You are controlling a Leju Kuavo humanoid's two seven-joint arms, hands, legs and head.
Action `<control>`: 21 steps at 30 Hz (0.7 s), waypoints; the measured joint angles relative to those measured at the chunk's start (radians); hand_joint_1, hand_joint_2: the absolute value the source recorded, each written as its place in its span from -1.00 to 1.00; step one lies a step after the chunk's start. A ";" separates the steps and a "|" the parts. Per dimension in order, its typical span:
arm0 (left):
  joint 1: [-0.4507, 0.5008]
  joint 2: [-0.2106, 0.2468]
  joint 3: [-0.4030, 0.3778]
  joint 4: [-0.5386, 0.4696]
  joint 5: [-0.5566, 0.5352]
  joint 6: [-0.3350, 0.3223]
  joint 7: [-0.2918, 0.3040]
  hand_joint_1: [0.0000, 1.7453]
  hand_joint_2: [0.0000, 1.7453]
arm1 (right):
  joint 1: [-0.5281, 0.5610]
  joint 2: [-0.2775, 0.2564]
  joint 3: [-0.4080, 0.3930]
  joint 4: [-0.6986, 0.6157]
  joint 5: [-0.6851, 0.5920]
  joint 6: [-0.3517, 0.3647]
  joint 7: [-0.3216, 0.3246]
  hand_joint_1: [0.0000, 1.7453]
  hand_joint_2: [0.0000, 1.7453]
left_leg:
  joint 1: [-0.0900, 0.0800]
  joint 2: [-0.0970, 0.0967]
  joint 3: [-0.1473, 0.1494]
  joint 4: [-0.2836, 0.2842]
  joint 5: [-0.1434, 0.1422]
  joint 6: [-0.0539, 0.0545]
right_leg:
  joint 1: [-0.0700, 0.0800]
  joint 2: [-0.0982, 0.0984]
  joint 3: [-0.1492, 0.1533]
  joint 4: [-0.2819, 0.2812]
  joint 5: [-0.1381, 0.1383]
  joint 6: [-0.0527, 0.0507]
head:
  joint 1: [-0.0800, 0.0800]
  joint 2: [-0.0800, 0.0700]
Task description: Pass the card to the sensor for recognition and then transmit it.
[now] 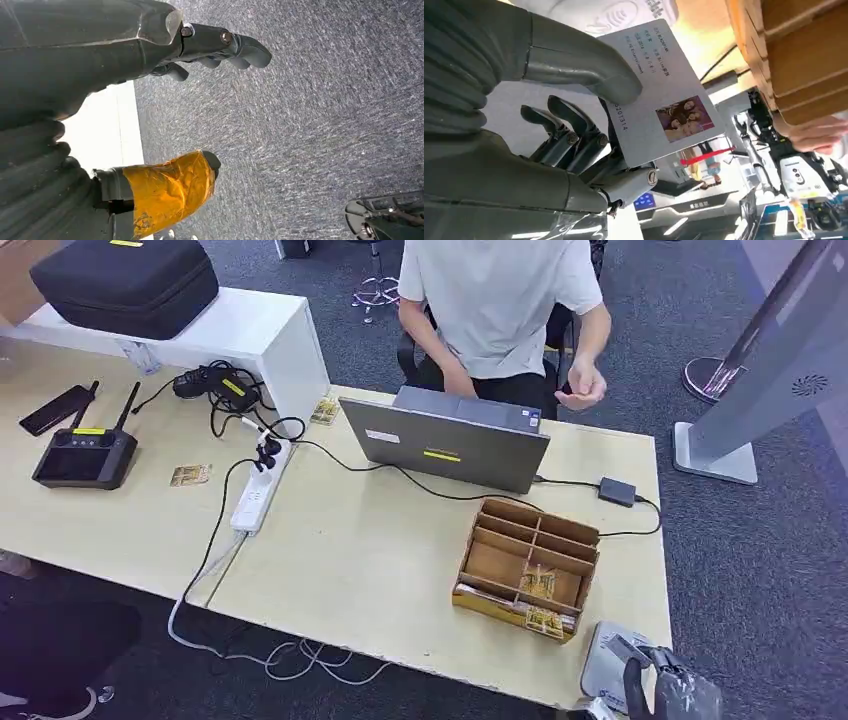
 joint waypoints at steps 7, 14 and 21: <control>0.000 0.002 0.000 0.000 -0.018 -0.009 -0.003 -1.00 1.00 | -0.033 -0.017 0.031 -0.135 -0.005 -0.003 0.072 1.00 1.00 | 0.000 0.001 0.000 0.000 0.000 0.000 | 0.000 0.001 0.000 0.000 0.001 -0.001 | 0.000 0.000; 0.000 0.002 0.000 0.000 -0.023 -0.013 -0.005 -1.00 1.00 | -0.052 -0.029 0.045 -0.169 0.002 -0.003 0.088 1.00 1.00 | 0.000 0.001 0.000 0.000 0.000 0.000 | 0.000 0.001 0.000 0.000 0.001 -0.001 | 0.000 0.000; -0.006 0.021 0.000 0.000 -0.078 -0.052 -0.026 -1.00 1.00 | -0.424 -0.076 0.195 -0.176 0.113 0.090 0.258 1.00 1.00 | 0.000 0.005 -0.001 0.000 0.004 -0.004 | 0.000 0.006 -0.004 0.003 0.006 -0.004 | 0.000 0.000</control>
